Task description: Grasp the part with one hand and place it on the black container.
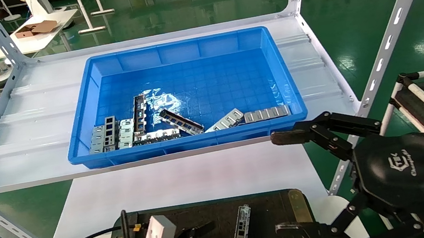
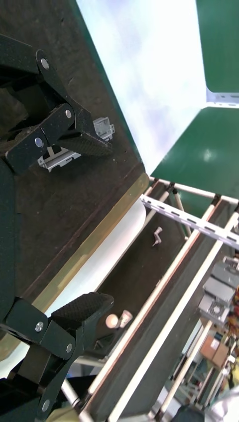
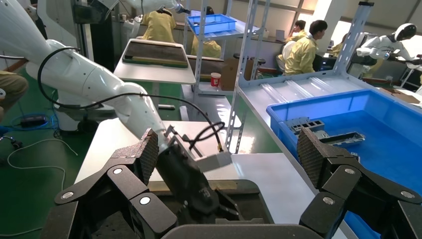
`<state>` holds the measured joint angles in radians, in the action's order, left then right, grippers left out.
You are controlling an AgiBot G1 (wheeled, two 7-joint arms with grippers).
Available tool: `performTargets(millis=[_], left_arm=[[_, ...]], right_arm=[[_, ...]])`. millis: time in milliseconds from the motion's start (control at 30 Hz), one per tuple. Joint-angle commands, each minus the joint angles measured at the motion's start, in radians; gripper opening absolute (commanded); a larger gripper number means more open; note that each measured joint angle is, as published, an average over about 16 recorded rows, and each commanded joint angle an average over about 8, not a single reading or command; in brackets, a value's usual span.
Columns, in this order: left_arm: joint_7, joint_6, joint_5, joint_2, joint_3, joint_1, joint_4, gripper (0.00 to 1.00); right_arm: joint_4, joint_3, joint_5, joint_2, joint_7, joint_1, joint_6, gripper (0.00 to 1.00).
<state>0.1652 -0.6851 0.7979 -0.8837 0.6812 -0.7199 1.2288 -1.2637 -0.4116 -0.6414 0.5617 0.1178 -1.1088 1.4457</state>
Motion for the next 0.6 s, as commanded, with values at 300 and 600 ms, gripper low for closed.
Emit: performTargets(millis=[300, 600], left_arm=[[-0.105, -0.216, -0.058, 0.079, -0.055, -0.006, -0.056, 1.0], [-0.126, -0.305, -0.074, 0.131, -0.074, -0.033, -0.081, 1.0]], right_arm=[[0.0, 0.0, 0.0, 0.0, 0.0, 0.0, 0.0, 1.0], [0.0, 0.0, 0.0, 0.0, 0.0, 0.0, 0.0, 1.0]])
